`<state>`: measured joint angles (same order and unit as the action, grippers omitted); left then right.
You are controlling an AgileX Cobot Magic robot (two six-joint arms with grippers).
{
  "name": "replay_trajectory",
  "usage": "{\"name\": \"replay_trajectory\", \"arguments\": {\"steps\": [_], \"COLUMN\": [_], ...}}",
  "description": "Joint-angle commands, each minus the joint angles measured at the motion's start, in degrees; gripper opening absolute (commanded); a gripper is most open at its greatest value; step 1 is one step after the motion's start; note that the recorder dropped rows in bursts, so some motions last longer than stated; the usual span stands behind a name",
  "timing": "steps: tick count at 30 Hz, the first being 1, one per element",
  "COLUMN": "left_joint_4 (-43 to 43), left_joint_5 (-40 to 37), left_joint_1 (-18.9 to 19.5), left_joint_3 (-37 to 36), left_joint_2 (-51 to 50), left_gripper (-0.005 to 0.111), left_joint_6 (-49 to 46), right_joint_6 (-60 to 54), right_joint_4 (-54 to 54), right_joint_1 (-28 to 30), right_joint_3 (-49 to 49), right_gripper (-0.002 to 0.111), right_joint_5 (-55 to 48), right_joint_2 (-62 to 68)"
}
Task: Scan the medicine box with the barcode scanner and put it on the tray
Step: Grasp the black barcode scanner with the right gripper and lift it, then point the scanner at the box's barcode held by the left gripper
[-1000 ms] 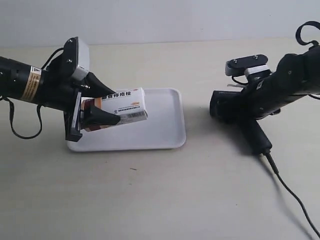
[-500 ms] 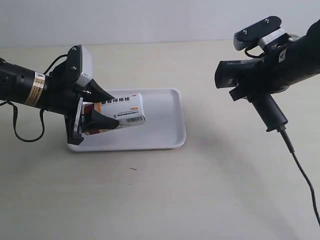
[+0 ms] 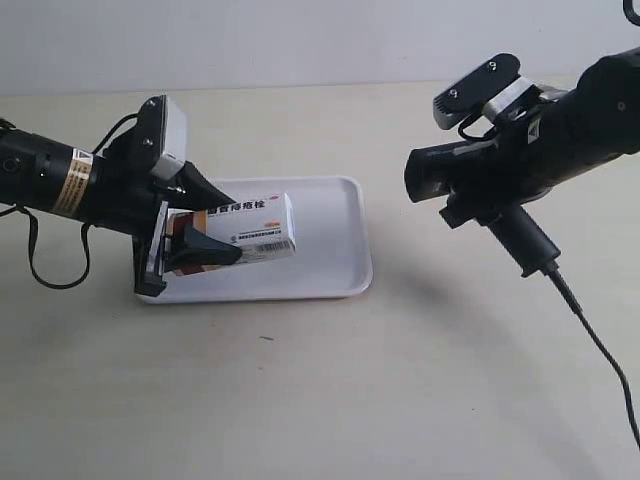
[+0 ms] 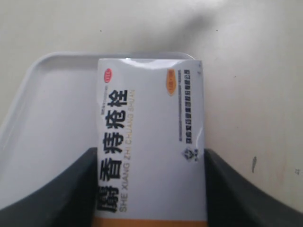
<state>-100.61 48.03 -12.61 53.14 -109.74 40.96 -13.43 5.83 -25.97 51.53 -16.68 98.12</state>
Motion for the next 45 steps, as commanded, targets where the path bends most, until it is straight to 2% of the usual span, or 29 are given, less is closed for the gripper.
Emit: {"name": "replay_trajectory", "arguments": {"steps": [1,9,19,22,24,27,28,40,42,45], "left_joint_4": [0.83,1.08,2.5,5.1,7.9,20.73,22.55,22.86,22.35,21.71], "left_joint_5": [0.73,1.67,1.04,-0.12,-4.34,-7.66,-7.94,-11.54,-12.87,-13.64], "left_joint_1": [0.12,0.12,0.12,0.12,-0.15,-0.15,-0.15,-0.15,-0.15,-0.15], "left_joint_3": [0.36,0.36,0.36,0.36,0.36,0.36,0.36,3.15,3.15,3.15], "left_joint_2": [-0.15,-0.15,-0.15,-0.15,-0.51,-4.12,-4.83,-11.15,-11.37,-11.63], "left_gripper": [0.0,0.0,0.0,0.0,0.0,0.0,0.0,0.0,0.004,0.021], "left_joint_6": [-0.72,-0.72,-1.27,-1.27,0.36,-0.51,-1.58,-0.16,0.01,0.01], "right_joint_6": [-0.53,-0.53,-0.34,2.69,5.47,11.59,12.62,14.09,14.13,15.14], "right_joint_4": [2.16,4.93,6.94,6.94,6.94,6.62,6.62,5.16,4.4,4.02], "right_joint_1": [0.01,0.01,0.01,0.01,0.01,0.01,0.01,0.01,0.01,0.01], "right_joint_3": [0.55,0.85,0.85,0.85,0.85,0.85,0.85,0.85,0.85,0.85], "right_gripper": [0.0,0.0,0.0,0.0,0.0,0.0,0.0,0.0,0.0,0.0], "right_joint_5": [2.22,4.93,-2.9,2.06,5.74,12.34,13.28,15.99,16.68,16.68], "right_joint_2": [-0.17,2.55,-6.74,-3.13,1.54,8.05,8.73,13.06,13.2,13.31]}}
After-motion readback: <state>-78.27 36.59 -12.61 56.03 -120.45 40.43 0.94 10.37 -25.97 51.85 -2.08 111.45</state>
